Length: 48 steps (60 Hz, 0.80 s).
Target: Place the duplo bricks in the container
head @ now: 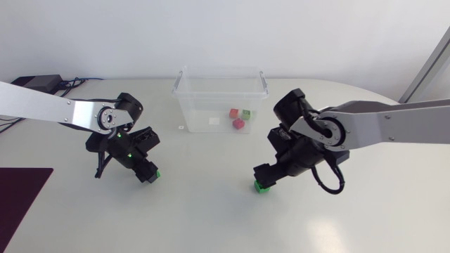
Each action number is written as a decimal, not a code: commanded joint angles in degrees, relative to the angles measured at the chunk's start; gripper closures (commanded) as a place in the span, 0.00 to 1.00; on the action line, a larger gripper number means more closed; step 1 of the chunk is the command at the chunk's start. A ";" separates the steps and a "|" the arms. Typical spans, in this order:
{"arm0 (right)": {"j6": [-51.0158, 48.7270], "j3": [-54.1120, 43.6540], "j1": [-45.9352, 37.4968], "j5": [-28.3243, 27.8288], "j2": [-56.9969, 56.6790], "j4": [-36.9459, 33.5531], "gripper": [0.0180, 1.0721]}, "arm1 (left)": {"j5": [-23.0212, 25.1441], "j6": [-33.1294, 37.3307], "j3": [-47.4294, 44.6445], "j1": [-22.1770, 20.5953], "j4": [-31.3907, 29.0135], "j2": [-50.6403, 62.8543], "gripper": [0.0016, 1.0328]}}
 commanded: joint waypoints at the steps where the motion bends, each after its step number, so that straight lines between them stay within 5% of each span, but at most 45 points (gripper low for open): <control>1: 1.28 0.92 1.19 0.34 2.75 0.40 0.11 | 1.03 1.39 1.17 -0.38 -0.62 0.91 0.66; 29: 1.90 3.21 3.65 3.25 9.43 1.90 0.15 | 3.23 0.25 2.67 -0.03 -4.14 -11.49 0.68; 48: 1.11 4.88 5.59 4.48 13.39 2.42 0.53 | 6.13 -3.80 7.85 -0.20 -5.02 -18.17 0.68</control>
